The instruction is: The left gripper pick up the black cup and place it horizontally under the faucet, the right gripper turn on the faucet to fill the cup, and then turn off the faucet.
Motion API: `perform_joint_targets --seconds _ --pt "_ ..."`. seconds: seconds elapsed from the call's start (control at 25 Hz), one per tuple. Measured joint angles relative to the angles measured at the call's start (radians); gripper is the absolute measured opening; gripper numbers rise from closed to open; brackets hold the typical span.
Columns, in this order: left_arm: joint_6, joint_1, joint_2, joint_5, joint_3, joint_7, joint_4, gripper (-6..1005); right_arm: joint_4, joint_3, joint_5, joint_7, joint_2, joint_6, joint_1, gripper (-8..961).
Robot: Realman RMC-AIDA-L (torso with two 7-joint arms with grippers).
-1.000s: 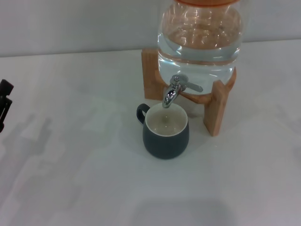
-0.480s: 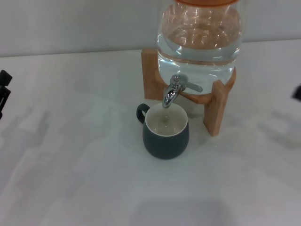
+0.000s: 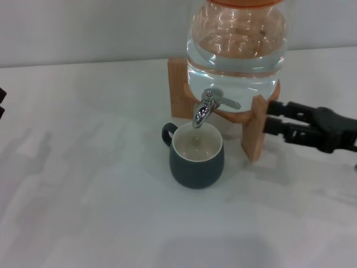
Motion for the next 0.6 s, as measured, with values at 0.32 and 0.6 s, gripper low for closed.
perform_joint_targets --seconds 0.32,0.6 --pt "-0.003 0.0 -0.001 -0.008 0.002 0.002 0.001 496 0.053 -0.121 0.015 -0.032 0.003 -0.126 0.049 840" --pt "-0.008 0.008 -0.003 -0.008 0.006 0.005 -0.003 495 0.049 -0.142 0.02 -0.044 0.005 -0.208 0.059 840"
